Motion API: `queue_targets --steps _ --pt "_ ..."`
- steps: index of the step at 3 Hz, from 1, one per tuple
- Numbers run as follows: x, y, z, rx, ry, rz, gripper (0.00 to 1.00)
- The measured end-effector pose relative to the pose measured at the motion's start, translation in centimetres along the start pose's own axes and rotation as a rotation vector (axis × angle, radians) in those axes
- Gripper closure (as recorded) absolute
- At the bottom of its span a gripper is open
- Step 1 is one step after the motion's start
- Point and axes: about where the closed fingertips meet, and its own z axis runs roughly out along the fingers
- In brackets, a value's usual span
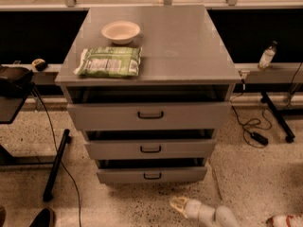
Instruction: Close bottom drawer
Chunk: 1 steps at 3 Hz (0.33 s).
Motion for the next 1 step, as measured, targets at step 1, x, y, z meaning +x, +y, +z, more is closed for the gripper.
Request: queue_targets --steps 1 --pt "-1.55 2.00 -5.80 -0.016 0.020 0.003 0.82"
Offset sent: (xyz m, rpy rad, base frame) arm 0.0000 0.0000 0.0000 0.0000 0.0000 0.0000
